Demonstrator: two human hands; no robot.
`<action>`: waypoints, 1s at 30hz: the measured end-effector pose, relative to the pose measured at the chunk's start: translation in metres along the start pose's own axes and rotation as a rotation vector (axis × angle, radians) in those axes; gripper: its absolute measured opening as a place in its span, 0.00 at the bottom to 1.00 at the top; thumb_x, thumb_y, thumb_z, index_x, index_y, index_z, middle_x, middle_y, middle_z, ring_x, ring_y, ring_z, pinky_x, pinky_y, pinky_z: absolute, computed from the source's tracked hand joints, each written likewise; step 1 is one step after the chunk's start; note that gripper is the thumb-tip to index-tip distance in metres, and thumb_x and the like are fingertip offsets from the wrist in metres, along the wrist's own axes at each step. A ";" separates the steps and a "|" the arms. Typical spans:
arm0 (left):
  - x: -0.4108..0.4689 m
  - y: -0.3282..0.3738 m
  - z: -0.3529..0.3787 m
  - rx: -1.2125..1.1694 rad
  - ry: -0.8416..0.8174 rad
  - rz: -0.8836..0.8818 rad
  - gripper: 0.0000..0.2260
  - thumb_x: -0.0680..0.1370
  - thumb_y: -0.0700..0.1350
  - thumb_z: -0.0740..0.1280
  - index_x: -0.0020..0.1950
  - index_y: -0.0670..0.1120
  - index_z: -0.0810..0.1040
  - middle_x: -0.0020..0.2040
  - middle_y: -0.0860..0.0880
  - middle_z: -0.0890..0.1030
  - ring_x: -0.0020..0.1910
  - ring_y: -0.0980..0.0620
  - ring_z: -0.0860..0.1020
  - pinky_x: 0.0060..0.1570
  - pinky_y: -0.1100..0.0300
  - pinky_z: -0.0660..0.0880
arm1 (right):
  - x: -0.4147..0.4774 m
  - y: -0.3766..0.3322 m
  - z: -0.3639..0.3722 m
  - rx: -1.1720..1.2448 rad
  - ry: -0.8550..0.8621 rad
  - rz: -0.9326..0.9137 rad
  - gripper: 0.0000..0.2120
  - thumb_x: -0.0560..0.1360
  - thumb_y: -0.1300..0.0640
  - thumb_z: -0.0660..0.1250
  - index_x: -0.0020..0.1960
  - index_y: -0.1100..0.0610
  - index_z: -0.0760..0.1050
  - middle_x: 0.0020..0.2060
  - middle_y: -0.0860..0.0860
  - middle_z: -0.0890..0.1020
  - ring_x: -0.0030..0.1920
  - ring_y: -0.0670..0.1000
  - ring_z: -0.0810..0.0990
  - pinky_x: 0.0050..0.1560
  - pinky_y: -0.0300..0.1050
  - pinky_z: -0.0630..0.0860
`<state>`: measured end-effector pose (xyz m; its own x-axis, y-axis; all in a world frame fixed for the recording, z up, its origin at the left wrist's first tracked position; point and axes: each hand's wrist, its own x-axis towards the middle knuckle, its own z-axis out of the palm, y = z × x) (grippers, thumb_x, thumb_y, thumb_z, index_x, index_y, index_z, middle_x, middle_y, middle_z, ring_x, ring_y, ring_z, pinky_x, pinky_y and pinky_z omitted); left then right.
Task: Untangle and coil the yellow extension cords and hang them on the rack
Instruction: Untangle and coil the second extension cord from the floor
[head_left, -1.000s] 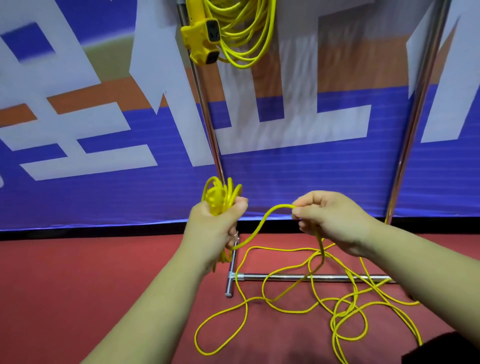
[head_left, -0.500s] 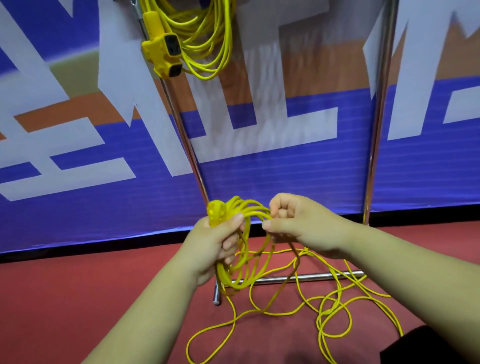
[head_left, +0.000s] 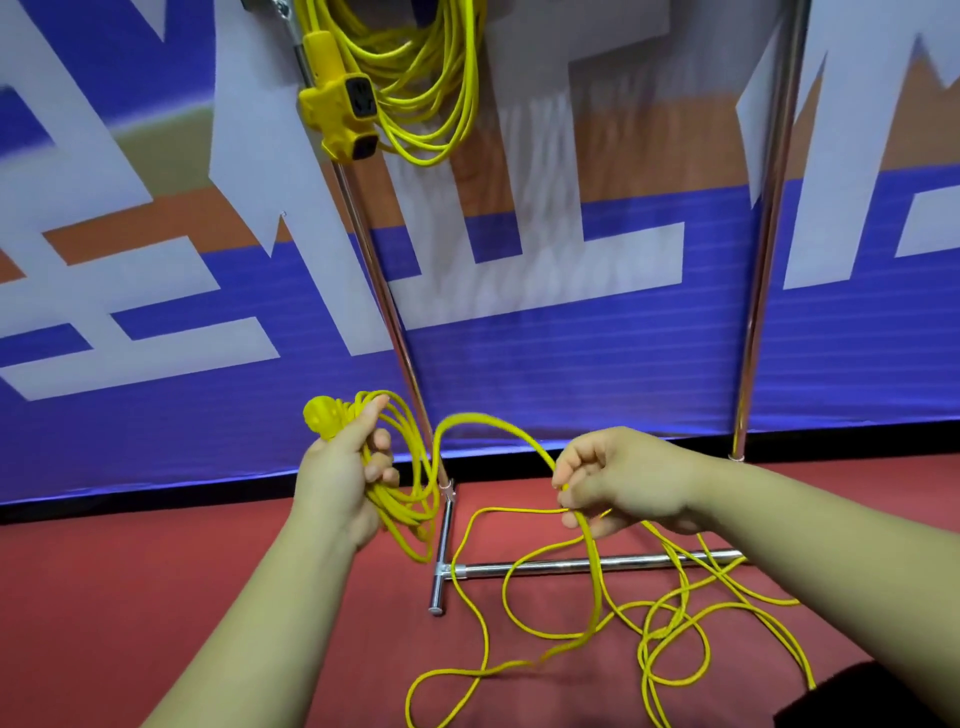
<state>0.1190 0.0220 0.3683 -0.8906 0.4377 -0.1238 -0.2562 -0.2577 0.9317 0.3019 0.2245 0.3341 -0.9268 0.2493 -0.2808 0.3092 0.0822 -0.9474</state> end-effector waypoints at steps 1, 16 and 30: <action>0.001 -0.001 -0.003 0.023 0.012 0.004 0.06 0.78 0.47 0.70 0.51 0.46 0.81 0.30 0.51 0.70 0.20 0.58 0.61 0.21 0.66 0.64 | 0.001 -0.001 0.000 0.050 0.030 0.047 0.07 0.77 0.68 0.68 0.53 0.61 0.77 0.38 0.56 0.82 0.43 0.53 0.87 0.37 0.44 0.82; -0.031 -0.013 0.018 0.234 -0.303 -0.013 0.11 0.76 0.46 0.67 0.42 0.39 0.75 0.31 0.43 0.75 0.25 0.49 0.74 0.32 0.54 0.79 | 0.004 -0.029 0.014 0.482 0.211 0.179 0.05 0.75 0.67 0.70 0.47 0.60 0.81 0.42 0.58 0.87 0.39 0.51 0.86 0.39 0.39 0.83; -0.049 -0.034 0.045 0.344 -0.444 -0.155 0.12 0.80 0.45 0.64 0.60 0.40 0.80 0.49 0.34 0.85 0.50 0.38 0.85 0.48 0.47 0.83 | -0.005 -0.038 0.010 0.913 0.244 0.118 0.04 0.76 0.71 0.68 0.50 0.67 0.79 0.35 0.58 0.85 0.35 0.52 0.86 0.34 0.40 0.83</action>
<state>0.1888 0.0481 0.3579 -0.5906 0.7862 -0.1818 -0.1681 0.1005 0.9806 0.2925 0.2109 0.3704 -0.7984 0.4104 -0.4406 0.0170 -0.7161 -0.6978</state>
